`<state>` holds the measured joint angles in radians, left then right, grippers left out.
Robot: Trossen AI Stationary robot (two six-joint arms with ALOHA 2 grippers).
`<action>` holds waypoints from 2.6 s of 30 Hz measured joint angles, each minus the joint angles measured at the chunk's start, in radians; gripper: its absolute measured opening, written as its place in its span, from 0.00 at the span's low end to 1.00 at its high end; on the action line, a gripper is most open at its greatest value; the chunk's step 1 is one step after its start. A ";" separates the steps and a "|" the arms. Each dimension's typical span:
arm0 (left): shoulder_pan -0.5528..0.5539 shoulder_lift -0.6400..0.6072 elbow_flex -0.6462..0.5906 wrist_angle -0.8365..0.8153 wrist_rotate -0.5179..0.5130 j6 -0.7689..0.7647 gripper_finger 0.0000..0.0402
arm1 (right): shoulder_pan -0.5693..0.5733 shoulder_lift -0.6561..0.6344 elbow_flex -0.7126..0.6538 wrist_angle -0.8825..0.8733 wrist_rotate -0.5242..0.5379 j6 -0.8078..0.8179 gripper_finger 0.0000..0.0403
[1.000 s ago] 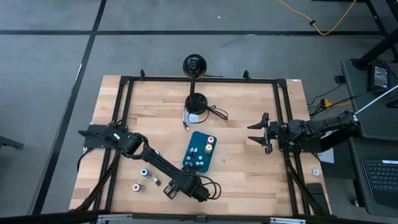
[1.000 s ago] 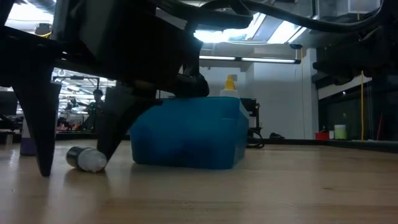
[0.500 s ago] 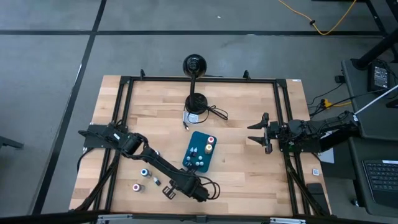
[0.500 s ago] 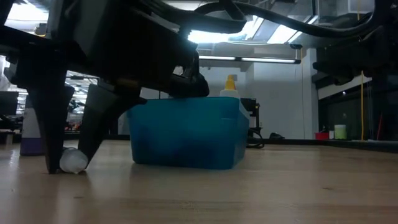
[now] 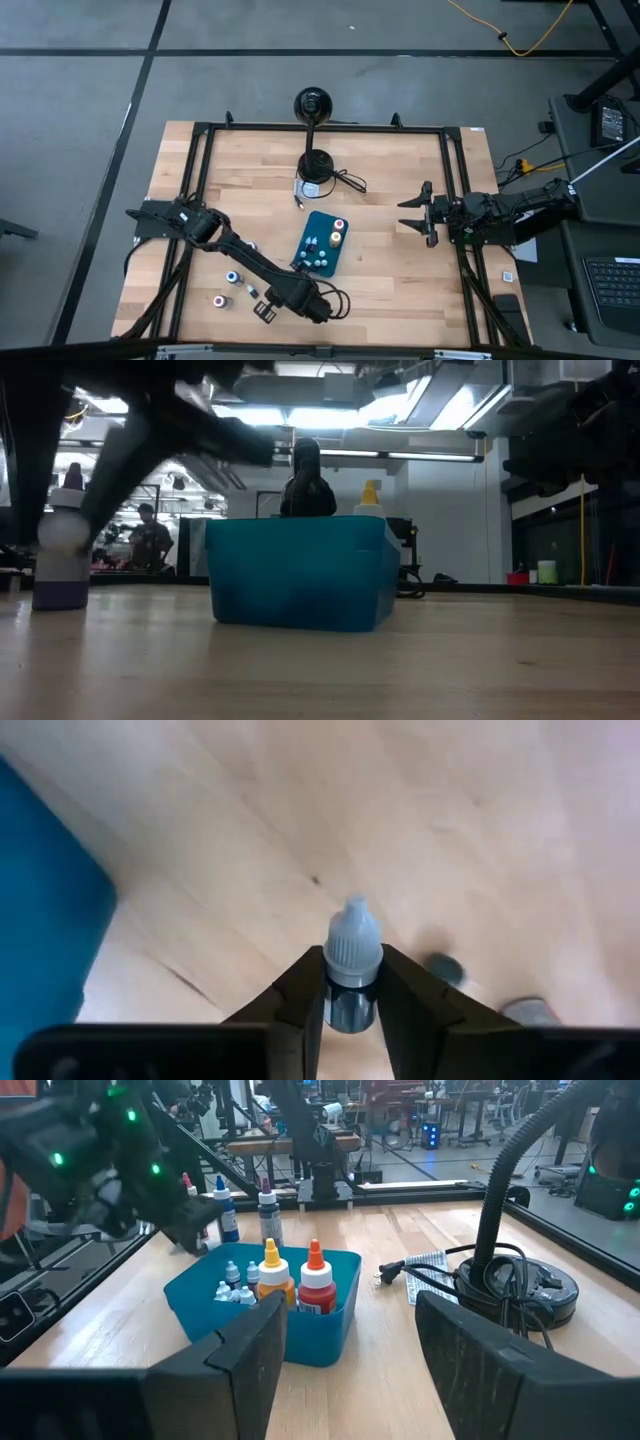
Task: Pick & Place food coloring
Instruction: Put the right green small food coloring bottle into the bin
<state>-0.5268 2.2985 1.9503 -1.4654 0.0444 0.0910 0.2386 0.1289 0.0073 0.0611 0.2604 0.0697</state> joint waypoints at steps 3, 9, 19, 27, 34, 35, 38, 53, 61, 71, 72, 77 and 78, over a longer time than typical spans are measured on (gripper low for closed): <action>0.001 -0.052 0.000 0.000 0.007 -0.024 0.20 | 0.000 0.000 0.000 0.000 0.000 0.000 0.55; 0.029 -0.183 0.001 0.074 -0.002 -0.076 0.18 | 0.000 0.000 0.000 0.000 0.000 0.000 0.55; 0.143 -0.354 0.003 0.328 -0.052 -0.146 0.19 | 0.000 0.000 0.000 0.000 0.000 0.000 0.55; 0.214 -0.362 -0.015 0.507 -0.063 -0.149 0.19 | 0.000 0.000 0.000 0.000 0.000 0.000 0.55; 0.228 -0.375 -0.189 0.700 -0.052 -0.160 0.18 | 0.000 0.000 0.000 0.000 0.000 0.000 0.55; 0.228 -0.375 -0.213 0.717 -0.052 -0.159 0.18 | 0.000 0.000 0.000 0.000 0.000 0.000 0.55; 0.232 -0.371 -0.275 0.779 -0.052 -0.160 0.18 | 0.000 0.000 0.000 0.000 0.000 0.000 0.55; 0.235 -0.488 -0.663 1.278 -0.064 -0.238 0.17 | 0.000 0.000 0.000 0.000 0.000 0.000 0.55; 0.245 -0.538 -0.841 1.531 -0.079 -0.243 0.17 | 0.000 0.000 0.000 0.000 0.000 0.000 0.55; 0.275 -0.537 -0.977 1.704 -0.079 -0.237 0.16 | 0.000 0.000 0.000 0.000 0.000 0.000 0.55; 0.278 -0.537 -0.981 1.706 -0.079 -0.236 0.16 | 0.000 0.000 0.000 0.000 0.000 0.000 0.55; 0.289 -0.531 -0.985 1.721 -0.079 -0.215 0.16 | 0.000 0.000 0.000 0.000 0.000 0.000 0.55; 0.290 -0.524 -0.985 1.737 -0.078 -0.210 0.16 | 0.000 0.000 0.000 0.000 0.000 0.000 0.55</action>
<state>-0.2363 1.7748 0.9653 0.2718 -0.0334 -0.1188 0.2386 0.1291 0.0072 0.0610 0.2604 0.0700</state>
